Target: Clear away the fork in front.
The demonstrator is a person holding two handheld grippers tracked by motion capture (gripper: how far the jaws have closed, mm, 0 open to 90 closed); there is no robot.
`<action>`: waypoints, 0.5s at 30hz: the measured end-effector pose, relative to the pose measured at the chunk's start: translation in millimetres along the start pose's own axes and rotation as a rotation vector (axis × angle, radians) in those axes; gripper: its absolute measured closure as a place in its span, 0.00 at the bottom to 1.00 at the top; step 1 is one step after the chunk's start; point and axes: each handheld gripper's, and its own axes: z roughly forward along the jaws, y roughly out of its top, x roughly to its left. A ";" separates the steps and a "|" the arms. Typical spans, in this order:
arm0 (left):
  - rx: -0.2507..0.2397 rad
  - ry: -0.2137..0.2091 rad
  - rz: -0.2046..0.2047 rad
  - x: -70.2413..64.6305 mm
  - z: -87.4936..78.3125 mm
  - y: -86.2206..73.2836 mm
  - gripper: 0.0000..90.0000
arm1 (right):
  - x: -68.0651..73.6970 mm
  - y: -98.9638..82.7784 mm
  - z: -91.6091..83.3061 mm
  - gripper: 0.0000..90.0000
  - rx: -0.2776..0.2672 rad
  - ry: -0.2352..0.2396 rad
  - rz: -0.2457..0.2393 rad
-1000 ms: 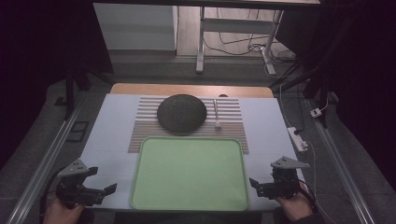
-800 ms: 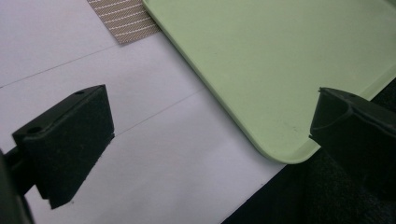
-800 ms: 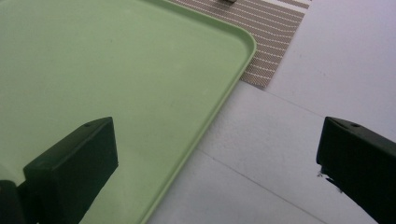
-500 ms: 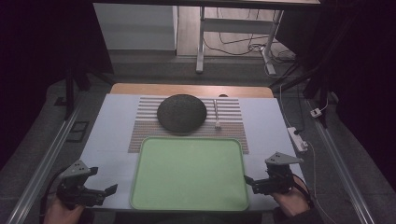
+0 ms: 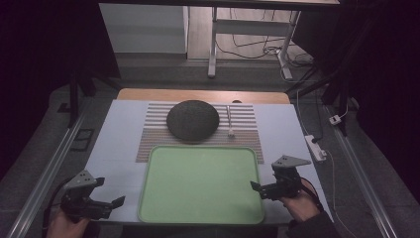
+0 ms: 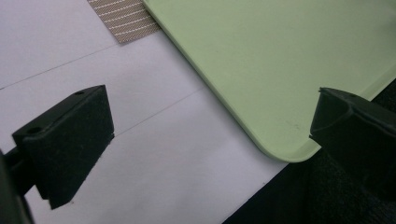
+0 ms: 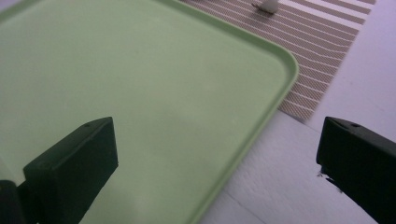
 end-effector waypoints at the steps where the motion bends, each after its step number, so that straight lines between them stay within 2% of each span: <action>1: -0.002 -0.003 -0.001 0.2 0.1 -0.1 0.00 | 0.4 1.8 2.1 0.00 -0.003 0.010 0.003; 4: -0.006 -0.017 -0.008 1.9 -0.6 -0.4 0.00 | 1.7 7.9 8.6 0.00 -0.008 0.001 -0.026; 8: -0.008 -0.024 -0.011 2.4 -0.8 -0.5 0.00 | 2.2 13.0 16.6 0.00 0.001 0.005 -0.038; 12: -0.007 -0.048 -0.023 3.5 -0.8 -0.5 0.00 | 2.4 17.5 27.6 0.00 0.022 0.007 -0.056; 15: -0.007 -0.048 -0.022 3.2 -0.9 -0.5 0.00 | 0.6 21.7 37.3 0.00 0.038 0.009 -0.086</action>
